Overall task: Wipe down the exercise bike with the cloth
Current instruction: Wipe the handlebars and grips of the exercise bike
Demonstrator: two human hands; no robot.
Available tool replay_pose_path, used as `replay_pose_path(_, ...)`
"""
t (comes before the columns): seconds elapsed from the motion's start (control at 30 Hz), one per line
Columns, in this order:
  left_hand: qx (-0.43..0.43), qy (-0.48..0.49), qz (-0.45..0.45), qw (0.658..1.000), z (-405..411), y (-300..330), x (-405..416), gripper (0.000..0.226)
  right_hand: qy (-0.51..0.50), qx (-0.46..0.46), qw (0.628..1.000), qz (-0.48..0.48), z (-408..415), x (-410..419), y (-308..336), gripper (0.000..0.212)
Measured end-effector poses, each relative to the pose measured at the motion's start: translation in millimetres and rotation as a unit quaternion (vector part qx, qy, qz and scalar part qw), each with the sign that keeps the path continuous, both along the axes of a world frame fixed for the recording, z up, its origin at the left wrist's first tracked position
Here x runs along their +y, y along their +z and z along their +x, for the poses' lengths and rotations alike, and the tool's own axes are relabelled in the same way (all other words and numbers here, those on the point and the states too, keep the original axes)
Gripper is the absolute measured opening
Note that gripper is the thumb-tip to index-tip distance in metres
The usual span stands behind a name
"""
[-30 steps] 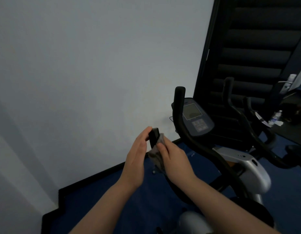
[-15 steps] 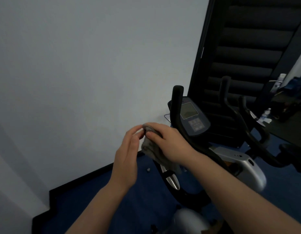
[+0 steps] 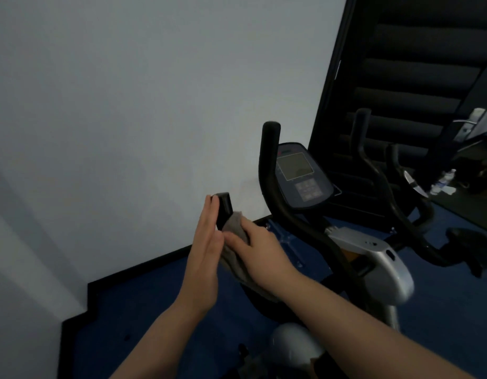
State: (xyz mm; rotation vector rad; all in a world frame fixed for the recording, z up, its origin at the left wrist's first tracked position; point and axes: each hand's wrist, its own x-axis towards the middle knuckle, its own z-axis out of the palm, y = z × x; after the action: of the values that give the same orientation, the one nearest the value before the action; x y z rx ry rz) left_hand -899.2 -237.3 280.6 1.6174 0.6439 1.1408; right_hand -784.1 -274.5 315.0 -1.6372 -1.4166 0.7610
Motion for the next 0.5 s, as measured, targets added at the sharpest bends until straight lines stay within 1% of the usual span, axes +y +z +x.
replay_pose_path(0.07, 0.037, 0.013, 0.017, 0.999, -2, -1, -4, 0.048, 0.035, -0.046, 0.998, -0.016, 5, -18, -10, 0.034)
replay_pose_path(0.1, 0.056, 0.023, 0.033, 0.998, -2, -1, -8, 0.05, 0.058, -0.051, 0.997, -0.033, 12, -27, -14, 0.037)
replay_pose_path(0.2, 0.08, 0.073, 0.08, 0.991, 2, -7, -26, 0.055, 0.139, -0.004, 0.985, -0.1, 43, -45, -17, 0.041)
replay_pose_path(0.27, 0.101, 0.105, 0.116, 0.983, 6, -13, -38, 0.053, 0.163, -0.027, 0.978, -0.126, 53, -50, -17, 0.049)
replay_pose_path(0.3, 0.12, 0.106, 0.125, 0.979, 9, -15, -44, 0.051, 0.16, -0.053, 0.978, -0.122, 54, -51, -17, 0.049)
replay_pose_path(0.4, 0.176, 0.104, 0.124, 0.971, 16, -24, -57, 0.046, 0.169, -0.148, 0.972, -0.073, 53, -55, -16, 0.036)
replay_pose_path(0.47, 0.183, 0.121, 0.112, 0.969, 18, -26, -60, 0.049, 0.216, -0.206, 0.952, -0.067, 66, -62, -12, 0.028)
replay_pose_path(0.5, 0.184, 0.126, 0.107, 0.969, 18, -27, -62, 0.05, 0.235, -0.251, 0.936, -0.07, 77, -67, -7, 0.027)
